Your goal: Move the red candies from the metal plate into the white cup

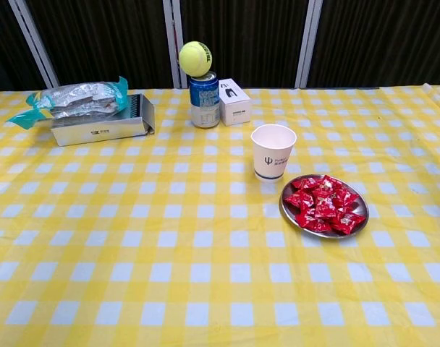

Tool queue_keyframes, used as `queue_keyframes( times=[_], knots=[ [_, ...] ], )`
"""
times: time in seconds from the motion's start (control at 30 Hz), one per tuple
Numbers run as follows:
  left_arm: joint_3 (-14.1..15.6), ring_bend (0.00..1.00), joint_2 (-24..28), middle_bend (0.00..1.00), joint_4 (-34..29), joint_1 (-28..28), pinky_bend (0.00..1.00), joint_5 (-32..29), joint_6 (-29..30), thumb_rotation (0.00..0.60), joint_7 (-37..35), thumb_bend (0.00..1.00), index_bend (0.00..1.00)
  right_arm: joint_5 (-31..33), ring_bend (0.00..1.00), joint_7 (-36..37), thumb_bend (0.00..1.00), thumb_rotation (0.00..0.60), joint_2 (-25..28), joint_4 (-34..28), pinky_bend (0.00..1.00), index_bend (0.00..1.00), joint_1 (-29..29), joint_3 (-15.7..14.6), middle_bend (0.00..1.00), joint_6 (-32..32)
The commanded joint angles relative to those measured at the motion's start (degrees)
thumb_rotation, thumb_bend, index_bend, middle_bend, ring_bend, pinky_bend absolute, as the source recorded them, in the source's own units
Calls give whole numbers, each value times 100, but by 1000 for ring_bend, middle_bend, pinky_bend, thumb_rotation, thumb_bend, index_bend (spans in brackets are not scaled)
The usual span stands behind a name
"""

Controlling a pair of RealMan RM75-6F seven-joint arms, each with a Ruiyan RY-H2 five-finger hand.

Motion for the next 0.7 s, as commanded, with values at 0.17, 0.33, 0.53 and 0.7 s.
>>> queue_keyframes(
  times=[0.17, 0.33, 0.53, 0.7],
  knots=[
    [13, 0, -22, 0, 7, -1, 0, 57, 33, 600, 31, 26, 0, -21, 65, 41, 386, 600, 38, -60, 264, 135, 3, 34, 78, -46],
    [14, 0, -25, 0, 15, -3, 0, 89, 45, 600, -41, 26, 0, -93, 281, 2, 317, 600, 146, -326, 575, 118, 82, 128, 74, -81],
    [38, 0, -3, 0, 8, -41, 0, 117, -39, 600, -71, 26, 0, 109, 652, -473, 204, 600, 342, -933, 807, 43, 339, 264, 75, -541],
    [50, 0, 13, 0, -17, -67, 0, 153, -74, 600, -122, 26, 0, 562, 699, -1277, 194, 600, 307, -1599, 842, 27, 731, 423, 76, -1186]
  ],
)
